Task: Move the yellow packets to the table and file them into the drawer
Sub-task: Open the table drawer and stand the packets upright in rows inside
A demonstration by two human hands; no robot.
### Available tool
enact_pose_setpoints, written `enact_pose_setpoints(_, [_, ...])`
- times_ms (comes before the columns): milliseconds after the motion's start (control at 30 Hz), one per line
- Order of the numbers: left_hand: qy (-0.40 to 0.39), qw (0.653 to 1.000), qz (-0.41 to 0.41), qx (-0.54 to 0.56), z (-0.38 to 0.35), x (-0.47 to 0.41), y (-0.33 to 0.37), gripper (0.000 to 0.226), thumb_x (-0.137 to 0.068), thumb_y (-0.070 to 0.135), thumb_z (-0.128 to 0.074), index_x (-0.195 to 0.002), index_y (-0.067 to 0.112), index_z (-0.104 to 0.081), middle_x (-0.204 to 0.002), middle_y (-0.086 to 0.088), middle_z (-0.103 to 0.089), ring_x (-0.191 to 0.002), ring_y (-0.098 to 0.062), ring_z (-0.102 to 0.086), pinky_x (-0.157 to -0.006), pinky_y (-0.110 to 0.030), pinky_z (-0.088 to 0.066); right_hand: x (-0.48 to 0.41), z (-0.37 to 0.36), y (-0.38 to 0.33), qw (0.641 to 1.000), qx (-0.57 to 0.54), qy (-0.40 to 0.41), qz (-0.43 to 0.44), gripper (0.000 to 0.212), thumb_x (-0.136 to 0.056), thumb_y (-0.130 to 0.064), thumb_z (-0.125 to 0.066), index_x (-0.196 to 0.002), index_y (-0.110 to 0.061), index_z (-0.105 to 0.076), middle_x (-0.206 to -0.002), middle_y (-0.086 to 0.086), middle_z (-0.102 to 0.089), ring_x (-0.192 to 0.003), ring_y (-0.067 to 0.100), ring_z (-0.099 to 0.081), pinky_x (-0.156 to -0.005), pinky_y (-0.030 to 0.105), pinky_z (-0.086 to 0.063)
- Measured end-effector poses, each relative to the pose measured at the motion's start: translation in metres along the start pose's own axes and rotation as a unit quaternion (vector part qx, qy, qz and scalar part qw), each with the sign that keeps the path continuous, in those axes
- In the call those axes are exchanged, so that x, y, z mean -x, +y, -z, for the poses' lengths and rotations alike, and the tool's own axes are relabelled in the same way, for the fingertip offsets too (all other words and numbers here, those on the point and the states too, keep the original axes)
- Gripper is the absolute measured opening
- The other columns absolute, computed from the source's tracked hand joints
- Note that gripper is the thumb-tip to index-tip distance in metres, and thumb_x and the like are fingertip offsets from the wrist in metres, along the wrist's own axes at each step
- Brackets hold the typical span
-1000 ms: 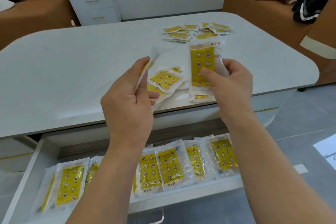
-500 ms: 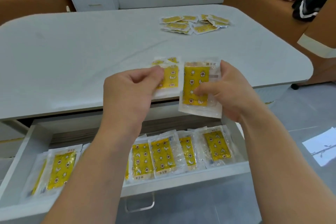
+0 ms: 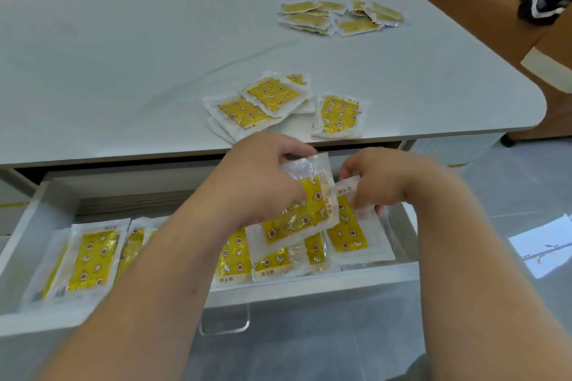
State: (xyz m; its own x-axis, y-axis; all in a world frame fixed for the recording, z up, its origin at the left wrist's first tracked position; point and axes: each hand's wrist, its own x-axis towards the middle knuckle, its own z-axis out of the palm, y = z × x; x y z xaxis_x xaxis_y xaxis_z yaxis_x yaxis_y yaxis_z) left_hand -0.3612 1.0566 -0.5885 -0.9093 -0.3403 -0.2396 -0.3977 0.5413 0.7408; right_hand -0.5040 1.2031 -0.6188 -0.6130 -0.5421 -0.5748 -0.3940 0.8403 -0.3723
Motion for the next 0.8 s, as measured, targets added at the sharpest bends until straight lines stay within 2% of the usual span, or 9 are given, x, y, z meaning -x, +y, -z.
enact_pose_setpoints(67, [-0.025, 0.998, 0.015, -0.054, -0.003, -0.005, -0.005, 0.056, -0.079, 0.016, -0.081, -0.121, 0.048, -0.064, -0.100, 0.020, -0.061, -0.085, -0.002, -0.062, -0.068, -0.021, -0.053, -0.007, -0.004, 0.001, 0.999, 0.025, -0.009, -0.019, 0.032, -0.088, -0.002, -0.071, -0.104, -0.027, -0.060, -0.088, -0.002, -0.065, -0.061, 0.011, -0.068, -0.047, 0.020, -0.048])
enact_pose_setpoints(133, [-0.060, 0.991, 0.032, -0.111, -0.006, -0.010, -0.012, 0.057, -0.082, 0.014, -0.078, -0.124, 0.048, -0.062, -0.111, 0.015, -0.062, -0.095, -0.009, -0.063, -0.075, -0.027, -0.057, -0.014, -0.009, 0.000, 0.999, 0.023, -0.023, -0.036, 0.036, -0.088, 0.000, -0.070, -0.109, -0.027, -0.059, -0.089, -0.001, -0.064, -0.065, 0.013, -0.067, -0.048, 0.020, -0.051])
enact_pose_setpoints(200, [-0.082, 0.986, 0.047, -0.139, -0.007, -0.015, -0.022, 0.053, -0.084, 0.011, -0.073, -0.124, 0.044, -0.062, -0.117, 0.013, -0.063, -0.098, -0.013, -0.064, -0.078, -0.033, -0.060, -0.024, -0.017, 0.002, 0.997, 0.026, -0.044, -0.057, 0.043, -0.085, 0.004, -0.073, -0.119, -0.021, -0.061, -0.097, 0.005, -0.067, -0.076, 0.020, -0.071, -0.063, 0.029, -0.062])
enact_pose_setpoints(267, [-0.104, 0.980, 0.060, -0.157, -0.007, -0.019, -0.032, 0.051, -0.086, 0.010, -0.070, -0.125, 0.041, -0.059, -0.118, 0.010, -0.063, -0.098, -0.014, -0.064, -0.077, -0.033, -0.060, -0.033, -0.024, 0.004, 0.994, 0.035, -0.058, -0.085, 0.050, -0.082, 0.007, -0.075, -0.127, -0.011, -0.063, -0.106, 0.014, -0.070, -0.085, 0.028, -0.074, -0.078, 0.042, -0.064])
enact_pose_setpoints(367, [-0.147, 0.972, 0.076, -0.164, -0.006, -0.024, -0.045, 0.073, -0.087, 0.006, -0.071, -0.144, 0.043, -0.043, -0.138, 0.008, -0.053, -0.116, -0.018, -0.056, -0.089, -0.030, -0.052, -0.042, -0.029, 0.003, 0.994, 0.027, -0.037, -0.100, 0.043, -0.087, 0.005, -0.071, -0.128, -0.005, -0.062, -0.104, 0.018, -0.070, -0.080, 0.031, -0.076, -0.078, 0.047, -0.064])
enact_pose_setpoints(467, [-0.162, 0.973, 0.081, -0.141, -0.003, -0.028, -0.054, 0.084, -0.086, 0.003, -0.073, -0.147, 0.048, -0.038, -0.148, 0.006, -0.046, -0.128, -0.020, -0.051, -0.096, -0.032, -0.051, -0.046, -0.031, 0.002, 0.993, 0.021, -0.023, -0.112, 0.042, -0.090, 0.006, -0.067, -0.130, -0.006, -0.060, -0.106, 0.020, -0.066, -0.076, 0.031, -0.076, -0.075, 0.047, -0.064])
enact_pose_setpoints(633, [-0.110, 0.983, 0.124, -0.084, 0.001, -0.037, -0.072, 0.064, -0.084, 0.000, -0.074, -0.132, 0.040, -0.057, -0.125, 0.004, -0.059, -0.108, -0.019, -0.060, -0.087, -0.035, -0.058, -0.043, -0.025, -0.004, 0.992, 0.011, -0.017, -0.126, 0.044, -0.092, 0.009, -0.061, -0.134, -0.005, -0.056, -0.126, 0.021, -0.058, -0.070, 0.027, -0.075, -0.072, 0.044, -0.065])
enact_pose_setpoints(733, [-0.104, 0.980, 0.161, -0.060, 0.000, -0.043, -0.083, 0.048, -0.086, 0.002, -0.073, -0.121, 0.033, -0.060, -0.112, 0.000, -0.065, -0.098, -0.021, -0.066, -0.084, -0.039, -0.060, -0.046, -0.028, -0.006, 0.991, 0.008, -0.026, -0.133, 0.041, -0.093, 0.006, -0.063, -0.132, -0.003, -0.055, -0.116, 0.021, -0.063, -0.074, 0.028, -0.077, -0.077, 0.045, -0.064])
enact_pose_setpoints(800, [-0.102, 0.971, 0.171, -0.133, -0.004, -0.048, -0.090, 0.039, -0.089, 0.007, -0.070, -0.121, 0.025, -0.061, -0.112, -0.003, -0.065, -0.098, -0.023, -0.066, -0.084, -0.037, -0.060, -0.047, -0.033, -0.009, 0.987, 0.034, -0.051, -0.147, 0.035, -0.092, 0.000, -0.068, -0.126, 0.001, -0.060, -0.105, 0.021, -0.070, -0.082, 0.030, -0.077, -0.084, 0.047, -0.062])
